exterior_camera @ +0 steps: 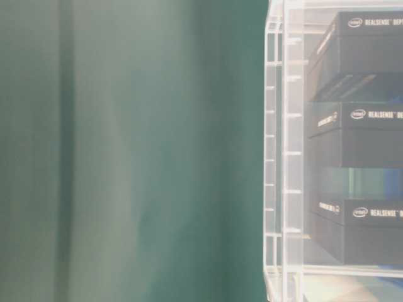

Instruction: Take the box out of the case with the right arm.

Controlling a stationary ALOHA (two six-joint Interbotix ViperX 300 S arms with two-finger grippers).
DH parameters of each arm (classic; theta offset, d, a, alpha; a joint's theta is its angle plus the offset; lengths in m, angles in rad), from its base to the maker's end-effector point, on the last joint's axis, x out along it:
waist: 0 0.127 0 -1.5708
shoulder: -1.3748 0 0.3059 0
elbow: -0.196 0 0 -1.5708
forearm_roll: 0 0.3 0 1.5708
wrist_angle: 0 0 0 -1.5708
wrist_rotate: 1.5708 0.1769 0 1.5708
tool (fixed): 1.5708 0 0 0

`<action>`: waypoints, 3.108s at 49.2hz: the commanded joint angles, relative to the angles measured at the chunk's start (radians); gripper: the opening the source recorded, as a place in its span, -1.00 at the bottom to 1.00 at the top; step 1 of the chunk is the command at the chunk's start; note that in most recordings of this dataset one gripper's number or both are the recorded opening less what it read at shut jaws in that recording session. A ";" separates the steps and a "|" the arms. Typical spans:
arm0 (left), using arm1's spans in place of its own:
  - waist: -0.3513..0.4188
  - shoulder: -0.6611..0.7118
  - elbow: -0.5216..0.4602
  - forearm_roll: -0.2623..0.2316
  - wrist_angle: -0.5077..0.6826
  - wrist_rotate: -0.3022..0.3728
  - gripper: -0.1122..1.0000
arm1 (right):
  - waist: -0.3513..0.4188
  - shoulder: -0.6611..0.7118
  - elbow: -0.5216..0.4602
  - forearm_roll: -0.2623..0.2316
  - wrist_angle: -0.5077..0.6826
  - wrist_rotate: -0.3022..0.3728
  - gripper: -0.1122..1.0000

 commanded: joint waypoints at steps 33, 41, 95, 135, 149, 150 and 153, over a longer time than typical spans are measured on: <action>-0.005 0.008 -0.026 0.002 -0.003 -0.003 -0.80 | -0.084 0.023 -0.014 -0.097 0.009 0.488 -0.80; -0.005 0.008 -0.025 0.002 -0.003 -0.003 -0.80 | -0.218 0.028 -0.012 -0.104 0.000 0.347 -0.80; -0.005 0.009 -0.025 0.002 -0.006 -0.014 -0.80 | -0.388 0.074 0.041 -0.133 -0.044 0.229 0.93; -0.005 0.008 -0.025 0.003 -0.003 -0.002 -0.80 | -0.354 0.255 -0.083 -0.094 -0.192 0.319 0.93; -0.005 -0.002 -0.023 0.003 0.003 0.000 -0.80 | -0.272 0.515 -0.330 -0.095 -0.193 0.341 0.93; -0.005 -0.002 -0.023 0.003 0.003 0.000 -0.80 | -0.267 0.531 -0.348 -0.095 -0.192 0.341 0.93; -0.005 -0.002 -0.023 0.003 0.003 0.000 -0.80 | -0.256 0.575 -0.400 -0.095 -0.193 0.341 0.93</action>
